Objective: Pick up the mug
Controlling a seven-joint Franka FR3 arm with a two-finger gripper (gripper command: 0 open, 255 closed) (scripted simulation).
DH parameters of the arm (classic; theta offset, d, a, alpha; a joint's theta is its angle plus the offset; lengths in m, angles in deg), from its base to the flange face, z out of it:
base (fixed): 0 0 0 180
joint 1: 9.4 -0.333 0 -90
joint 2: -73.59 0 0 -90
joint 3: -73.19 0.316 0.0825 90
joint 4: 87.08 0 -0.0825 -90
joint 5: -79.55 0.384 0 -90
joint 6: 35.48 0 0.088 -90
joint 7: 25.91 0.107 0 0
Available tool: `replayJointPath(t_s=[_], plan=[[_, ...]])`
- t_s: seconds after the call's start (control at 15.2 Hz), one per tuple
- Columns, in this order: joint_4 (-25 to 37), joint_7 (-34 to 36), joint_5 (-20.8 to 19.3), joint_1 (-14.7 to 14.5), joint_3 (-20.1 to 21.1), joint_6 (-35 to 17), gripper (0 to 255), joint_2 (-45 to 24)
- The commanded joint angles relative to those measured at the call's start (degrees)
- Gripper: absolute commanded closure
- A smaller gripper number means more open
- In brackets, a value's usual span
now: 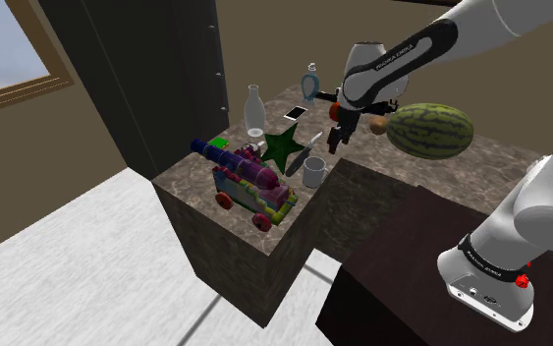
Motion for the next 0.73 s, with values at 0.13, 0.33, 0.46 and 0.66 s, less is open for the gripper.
replayJointPath(t_s=[0.13, 0.33, 0.46, 0.66], plan=[[5.34, -1.26, 1.21, 0.06, 0.36, -4.23, 0, -9.42], [9.98, -2.15, 1.88, 0.41, 0.72, -6.54, 0, -16.28], [13.43, -2.6, 2.18, 0.68, 0.97, -7.71, 0, -20.84], [13.69, -2.89, 2.48, 0.82, 1.17, -8.91, 0, -22.3]])
